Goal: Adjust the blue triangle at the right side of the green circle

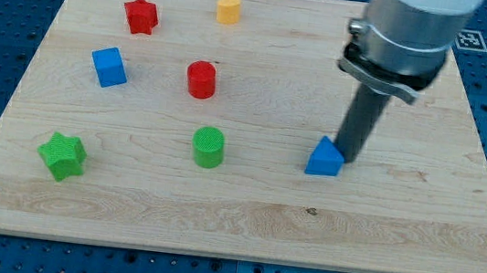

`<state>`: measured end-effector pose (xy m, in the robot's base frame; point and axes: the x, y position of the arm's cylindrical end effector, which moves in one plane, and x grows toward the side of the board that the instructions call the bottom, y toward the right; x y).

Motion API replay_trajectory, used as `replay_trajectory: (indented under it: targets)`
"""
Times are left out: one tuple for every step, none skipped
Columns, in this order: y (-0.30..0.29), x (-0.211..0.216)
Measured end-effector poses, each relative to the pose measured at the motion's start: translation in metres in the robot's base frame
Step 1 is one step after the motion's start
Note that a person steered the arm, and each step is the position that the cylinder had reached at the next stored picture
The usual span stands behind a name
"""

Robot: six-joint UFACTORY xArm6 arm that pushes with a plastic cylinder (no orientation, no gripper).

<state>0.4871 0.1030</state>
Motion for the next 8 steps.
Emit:
replay_trajectory:
  targets:
    - [-0.019, -0.020]
    - [-0.047, -0.027]
    - [-0.056, -0.022]
    - [-0.055, -0.022]
    - [-0.044, -0.008]
    - [-0.042, -0.005]
    - [-0.039, 0.007]
    - [-0.039, 0.007]
